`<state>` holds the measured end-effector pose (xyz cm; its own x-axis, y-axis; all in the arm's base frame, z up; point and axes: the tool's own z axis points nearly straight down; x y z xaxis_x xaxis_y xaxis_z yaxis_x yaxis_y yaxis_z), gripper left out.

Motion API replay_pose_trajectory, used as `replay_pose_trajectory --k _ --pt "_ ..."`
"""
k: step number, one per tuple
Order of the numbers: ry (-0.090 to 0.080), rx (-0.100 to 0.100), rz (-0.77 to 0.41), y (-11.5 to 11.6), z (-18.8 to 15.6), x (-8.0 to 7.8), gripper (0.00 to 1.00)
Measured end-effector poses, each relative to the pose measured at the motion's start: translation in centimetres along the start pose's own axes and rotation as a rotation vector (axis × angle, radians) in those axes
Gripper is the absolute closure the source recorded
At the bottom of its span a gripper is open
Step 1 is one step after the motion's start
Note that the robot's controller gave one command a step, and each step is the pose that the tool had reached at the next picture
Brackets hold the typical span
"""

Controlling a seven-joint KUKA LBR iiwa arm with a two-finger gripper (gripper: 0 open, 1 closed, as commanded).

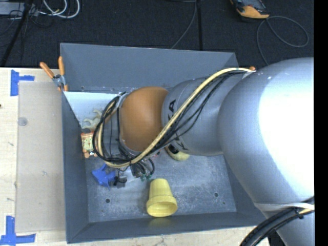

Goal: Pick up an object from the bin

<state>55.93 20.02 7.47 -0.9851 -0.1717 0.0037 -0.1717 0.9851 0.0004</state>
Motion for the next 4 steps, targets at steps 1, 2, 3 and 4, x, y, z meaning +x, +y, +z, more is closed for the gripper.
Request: replay_pose_trajectory --k 1,2,3,4 --pt "0.000 0.000 0.010 -0.3 -8.8 -0.2 1.00" --pt "0.000 0.000 0.011 -0.3 -8.8 -0.2 1.00" --pt "0.004 0.000 0.010 -0.3 -11.5 -0.3 1.00" --pt "0.003 0.000 0.026 0.8 -16.3 -0.5 1.00"
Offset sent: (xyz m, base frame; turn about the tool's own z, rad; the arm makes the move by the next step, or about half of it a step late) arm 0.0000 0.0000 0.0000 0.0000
